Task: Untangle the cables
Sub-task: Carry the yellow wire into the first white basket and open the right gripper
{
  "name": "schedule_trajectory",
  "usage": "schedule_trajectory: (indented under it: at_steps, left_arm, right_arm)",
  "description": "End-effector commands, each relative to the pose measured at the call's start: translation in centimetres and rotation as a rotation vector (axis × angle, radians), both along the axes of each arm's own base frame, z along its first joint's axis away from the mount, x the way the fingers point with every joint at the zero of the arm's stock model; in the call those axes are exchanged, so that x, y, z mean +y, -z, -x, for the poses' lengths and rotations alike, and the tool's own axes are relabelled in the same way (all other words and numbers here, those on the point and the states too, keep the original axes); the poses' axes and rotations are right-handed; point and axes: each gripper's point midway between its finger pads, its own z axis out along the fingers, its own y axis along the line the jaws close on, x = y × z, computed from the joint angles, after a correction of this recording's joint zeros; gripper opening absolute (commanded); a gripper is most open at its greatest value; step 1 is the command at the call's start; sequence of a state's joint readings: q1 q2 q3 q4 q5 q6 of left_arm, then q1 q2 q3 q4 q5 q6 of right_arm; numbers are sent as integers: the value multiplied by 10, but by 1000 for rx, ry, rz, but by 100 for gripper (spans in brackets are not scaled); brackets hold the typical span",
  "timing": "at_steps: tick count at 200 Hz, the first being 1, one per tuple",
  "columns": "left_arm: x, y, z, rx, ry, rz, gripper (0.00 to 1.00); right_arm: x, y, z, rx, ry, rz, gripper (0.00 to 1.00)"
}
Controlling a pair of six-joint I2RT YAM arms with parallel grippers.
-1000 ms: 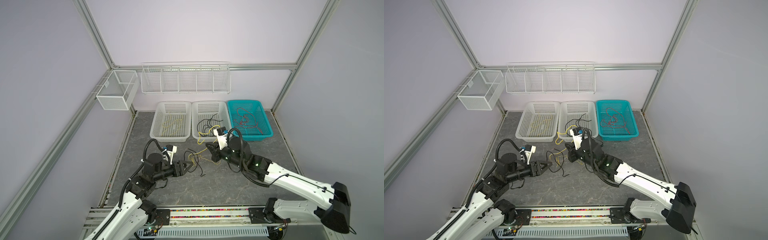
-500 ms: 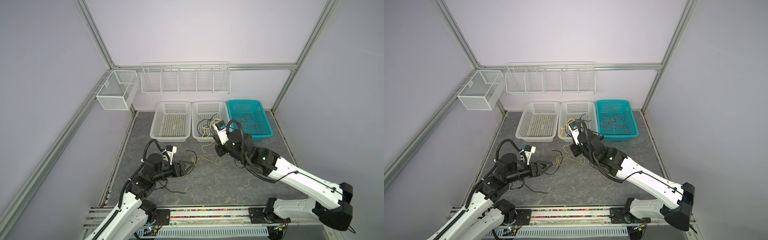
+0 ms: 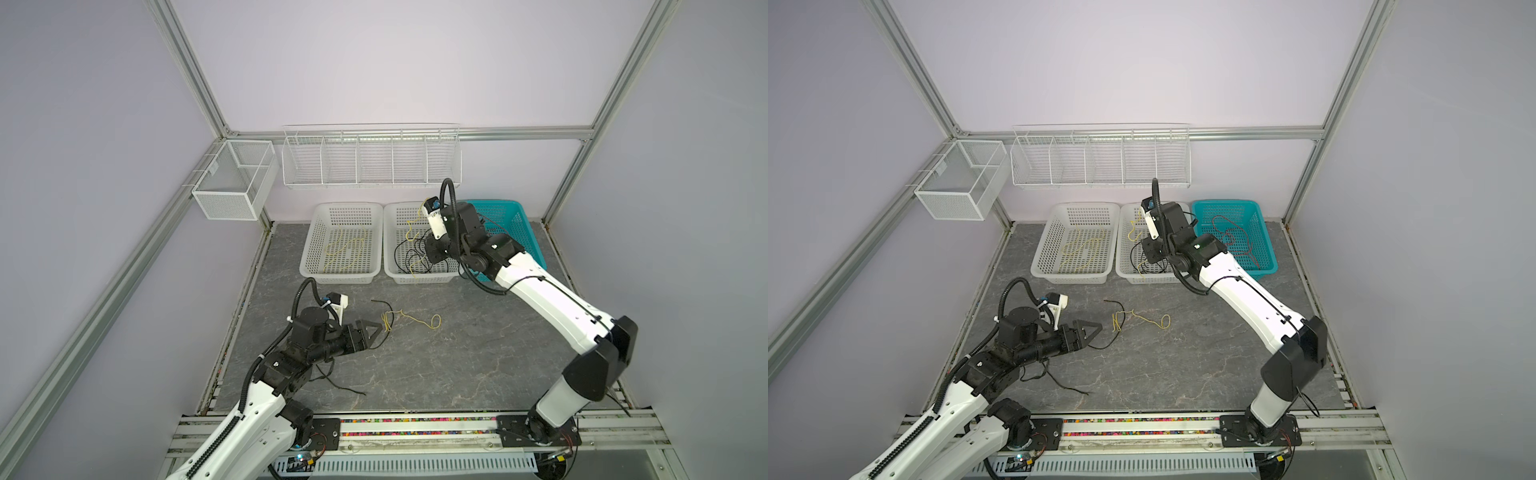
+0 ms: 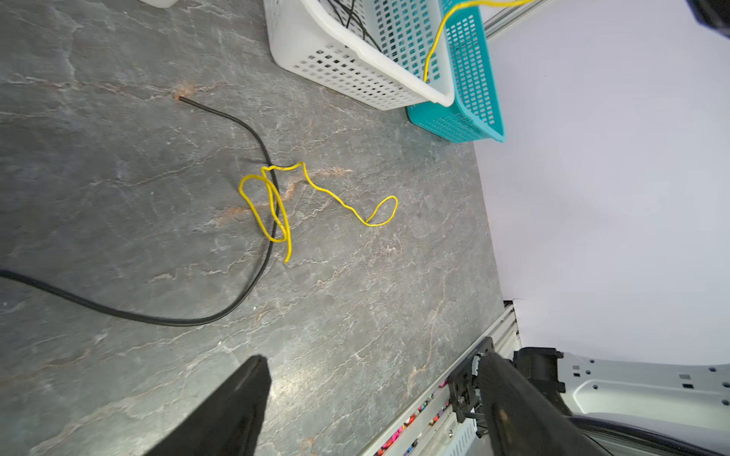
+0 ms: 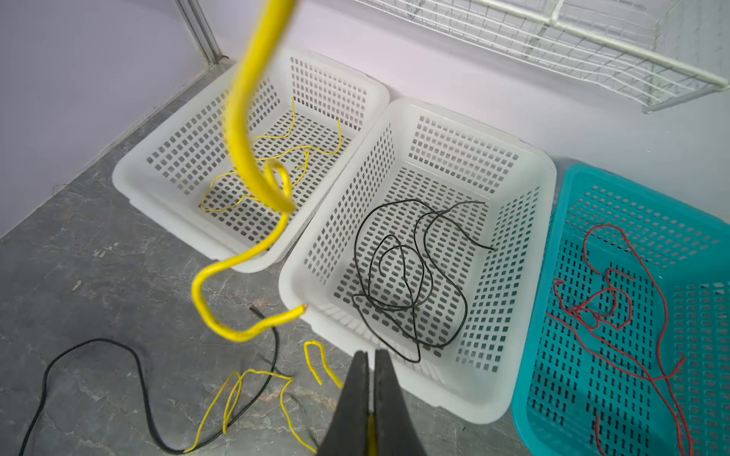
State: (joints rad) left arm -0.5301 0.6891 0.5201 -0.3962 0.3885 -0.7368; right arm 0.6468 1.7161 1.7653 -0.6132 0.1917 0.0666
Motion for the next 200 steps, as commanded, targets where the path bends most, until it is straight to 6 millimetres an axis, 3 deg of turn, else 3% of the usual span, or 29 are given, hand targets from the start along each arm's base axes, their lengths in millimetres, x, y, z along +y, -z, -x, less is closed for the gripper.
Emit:
schedule_trajectory:
  at_steps: [1,29,75,152,200]
  left_arm:
    - [6,4,-5,8,-36,-41,84]
    - [12,7,-6,5,-65,-67,84]
    - [23,12,-8,-10,-118,-94,84]
    - [30,15,-4,-13,-134,-109,84]
    - [31,16,-2,-11,-135,-109,84]
  right_arm:
    - [-3,6,-23,57,-7,-15,6]
    - [6,16,-44,97,-27,-32,6]
    - [50,6,-52,109,-125,-174,7]
    - [133,31,-79,126,-217,-251,7]
    - [169,50,-90,81,-250,-287,7]
